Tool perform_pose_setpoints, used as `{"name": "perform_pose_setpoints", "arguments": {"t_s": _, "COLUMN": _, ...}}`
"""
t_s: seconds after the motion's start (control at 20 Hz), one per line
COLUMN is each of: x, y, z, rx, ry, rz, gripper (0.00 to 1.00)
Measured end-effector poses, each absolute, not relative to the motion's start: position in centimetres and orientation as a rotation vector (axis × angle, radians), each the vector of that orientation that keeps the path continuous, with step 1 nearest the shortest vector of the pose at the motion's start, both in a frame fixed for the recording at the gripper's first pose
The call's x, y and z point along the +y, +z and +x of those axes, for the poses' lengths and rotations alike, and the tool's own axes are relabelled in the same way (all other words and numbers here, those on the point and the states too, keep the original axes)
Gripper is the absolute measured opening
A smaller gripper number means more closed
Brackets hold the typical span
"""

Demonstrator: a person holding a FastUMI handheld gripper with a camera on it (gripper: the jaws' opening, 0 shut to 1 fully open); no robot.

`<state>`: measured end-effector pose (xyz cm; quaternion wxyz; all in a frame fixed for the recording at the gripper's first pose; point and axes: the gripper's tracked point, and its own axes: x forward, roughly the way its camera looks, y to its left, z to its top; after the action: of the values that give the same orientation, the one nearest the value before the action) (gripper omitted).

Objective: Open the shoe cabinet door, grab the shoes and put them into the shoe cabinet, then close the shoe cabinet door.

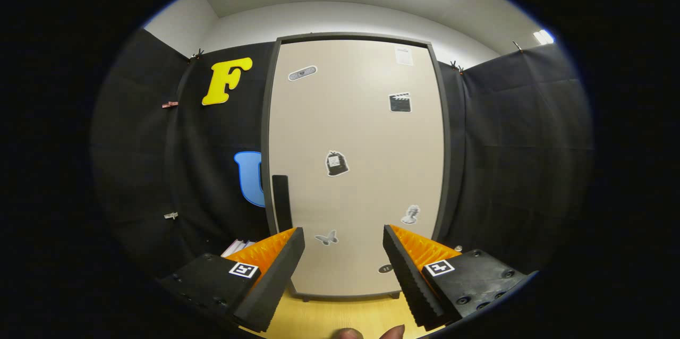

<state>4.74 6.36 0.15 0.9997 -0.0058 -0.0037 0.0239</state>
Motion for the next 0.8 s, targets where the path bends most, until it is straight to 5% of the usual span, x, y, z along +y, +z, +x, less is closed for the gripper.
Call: {"name": "perform_pose_setpoints", "arguments": {"t_s": 0.8, "x": 16.5, "y": -4.5, "z": 18.5, "rx": 0.066, "ry": 0.127, "rz": 0.026, "gripper": 0.98}}
